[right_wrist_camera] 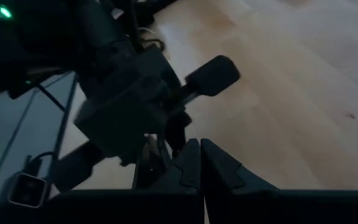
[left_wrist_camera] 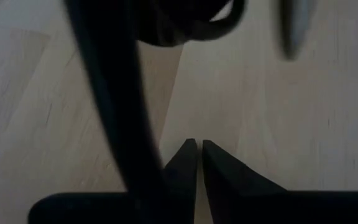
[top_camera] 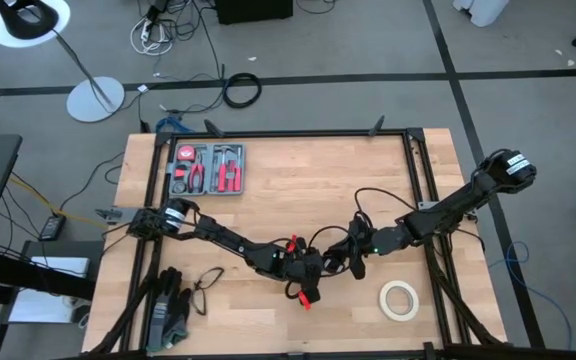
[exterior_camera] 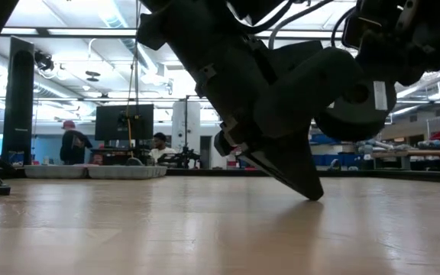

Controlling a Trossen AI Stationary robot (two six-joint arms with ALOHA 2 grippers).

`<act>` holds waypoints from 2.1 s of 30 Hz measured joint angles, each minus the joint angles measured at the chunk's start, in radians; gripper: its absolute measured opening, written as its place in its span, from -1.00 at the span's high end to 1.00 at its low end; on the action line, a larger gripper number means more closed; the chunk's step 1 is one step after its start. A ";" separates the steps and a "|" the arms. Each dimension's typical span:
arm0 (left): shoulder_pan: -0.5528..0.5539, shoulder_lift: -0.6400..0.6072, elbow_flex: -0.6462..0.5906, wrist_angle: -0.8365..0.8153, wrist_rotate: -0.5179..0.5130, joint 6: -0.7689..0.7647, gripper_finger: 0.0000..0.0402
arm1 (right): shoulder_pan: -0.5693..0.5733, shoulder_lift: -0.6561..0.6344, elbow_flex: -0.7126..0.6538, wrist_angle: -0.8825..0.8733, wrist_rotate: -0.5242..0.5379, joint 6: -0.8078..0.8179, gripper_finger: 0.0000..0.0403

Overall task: Coil cords
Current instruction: Coil the black wire onto the spool

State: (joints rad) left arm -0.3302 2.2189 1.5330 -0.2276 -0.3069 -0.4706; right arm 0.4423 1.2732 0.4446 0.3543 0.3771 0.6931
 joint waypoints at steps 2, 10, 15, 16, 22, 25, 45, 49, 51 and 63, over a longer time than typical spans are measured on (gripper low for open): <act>0.000 0.000 0.000 0.002 0.000 0.000 0.92 | 0.000 -0.005 0.000 0.014 0.003 0.007 1.00; -0.018 0.000 0.006 0.035 -0.017 -0.003 0.99 | -0.001 -0.069 -0.001 0.008 0.116 -0.008 1.00; -0.025 0.000 0.006 0.045 -0.016 -0.004 0.99 | 0.000 -0.118 -0.001 -0.044 0.124 -0.020 1.00; -0.025 0.000 0.006 0.052 -0.016 -0.005 0.99 | 0.000 -0.125 -0.001 -0.060 0.130 -0.020 1.00; -0.026 0.000 0.007 0.090 -0.025 -0.014 1.00 | 0.000 -0.167 -0.003 -0.076 0.154 -0.013 1.00; -0.028 0.000 0.007 0.102 -0.044 -0.017 1.00 | 0.000 -0.188 -0.003 -0.086 0.148 -0.013 1.00; -0.081 -0.088 0.009 0.202 -0.454 0.205 1.00 | -0.006 -0.337 -0.003 -0.056 0.329 -0.145 1.00; -0.101 -0.133 0.008 0.227 -0.539 0.314 1.00 | -0.007 -0.348 -0.003 -0.071 0.329 -0.148 1.00; -0.100 -0.151 0.009 0.228 -0.540 0.350 1.00 | -0.010 -0.348 -0.003 -0.083 0.321 -0.146 1.00; -0.070 -0.250 0.008 0.092 -0.491 0.591 0.81 | -0.024 -0.344 -0.004 -0.272 0.138 -0.085 1.00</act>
State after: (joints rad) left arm -0.4001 1.9687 1.5406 -0.1356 -0.7982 0.1203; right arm 0.4179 0.9288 0.4407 0.0819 0.5155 0.6078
